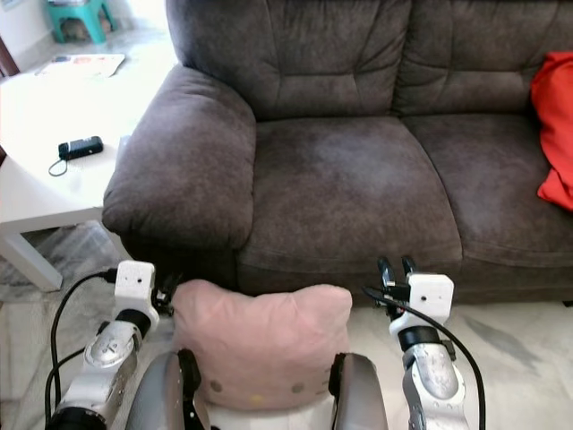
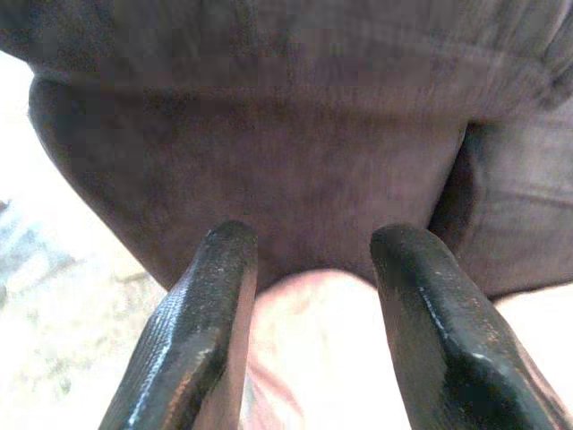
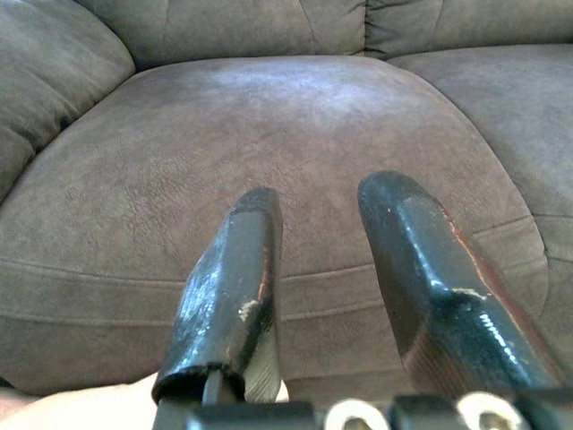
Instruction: Move the pillow to the sofa from floor
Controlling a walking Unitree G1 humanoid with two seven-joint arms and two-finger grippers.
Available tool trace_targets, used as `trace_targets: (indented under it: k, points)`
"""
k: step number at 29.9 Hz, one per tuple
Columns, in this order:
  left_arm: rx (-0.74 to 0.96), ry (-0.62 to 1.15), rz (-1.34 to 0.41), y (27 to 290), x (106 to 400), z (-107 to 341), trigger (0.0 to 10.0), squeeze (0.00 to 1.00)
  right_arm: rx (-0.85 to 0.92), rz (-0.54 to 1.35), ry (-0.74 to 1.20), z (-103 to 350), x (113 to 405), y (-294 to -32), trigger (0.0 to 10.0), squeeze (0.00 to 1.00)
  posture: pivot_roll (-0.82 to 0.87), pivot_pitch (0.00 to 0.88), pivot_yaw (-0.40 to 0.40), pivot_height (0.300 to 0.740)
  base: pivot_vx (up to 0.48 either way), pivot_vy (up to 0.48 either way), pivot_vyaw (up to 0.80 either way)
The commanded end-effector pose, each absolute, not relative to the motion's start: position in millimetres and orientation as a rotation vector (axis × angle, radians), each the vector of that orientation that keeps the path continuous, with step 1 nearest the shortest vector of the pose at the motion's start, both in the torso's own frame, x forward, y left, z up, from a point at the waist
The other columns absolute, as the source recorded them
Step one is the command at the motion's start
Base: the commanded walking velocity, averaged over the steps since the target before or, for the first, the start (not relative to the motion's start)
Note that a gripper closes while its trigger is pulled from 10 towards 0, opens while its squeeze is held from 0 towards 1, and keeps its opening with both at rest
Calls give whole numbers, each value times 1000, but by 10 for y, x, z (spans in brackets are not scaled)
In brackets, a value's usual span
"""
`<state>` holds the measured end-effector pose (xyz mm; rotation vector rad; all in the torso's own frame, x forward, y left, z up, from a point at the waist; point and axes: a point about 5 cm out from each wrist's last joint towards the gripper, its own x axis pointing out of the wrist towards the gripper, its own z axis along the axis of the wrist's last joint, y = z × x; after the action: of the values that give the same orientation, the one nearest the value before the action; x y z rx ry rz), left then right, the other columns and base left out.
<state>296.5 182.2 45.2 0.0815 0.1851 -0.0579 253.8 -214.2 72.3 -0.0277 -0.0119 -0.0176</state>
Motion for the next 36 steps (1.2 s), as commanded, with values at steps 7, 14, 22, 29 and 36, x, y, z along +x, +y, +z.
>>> trace_targets:
  k: [7,14,22,29,36]
  points:
    - [26,315,-29,1870,3018,293,10000,0,-29,0,-23,770,2546,-2133,10000,0,-55,70,1,509,0,0,0]
    - [-28,391,-10,1861,3032,182,10000,0,-28,9,-24,784,2557,-2117,10000,0,-59,76,-4,509,0,0,0]
    - [-15,441,-7,1847,3078,157,10000,0,-34,10,-23,789,2555,-2129,10000,0,-69,80,-4,509,0,0,0]
    - [7,477,-14,1826,3073,115,10000,1000,-35,6,-21,796,2555,-2142,10000,0,-74,86,-4,509,0,0,0]
    - [2,466,6,1873,3085,132,10000,1000,-33,12,-19,795,2572,-2121,10000,0,-70,85,-5,509,0,0,0]
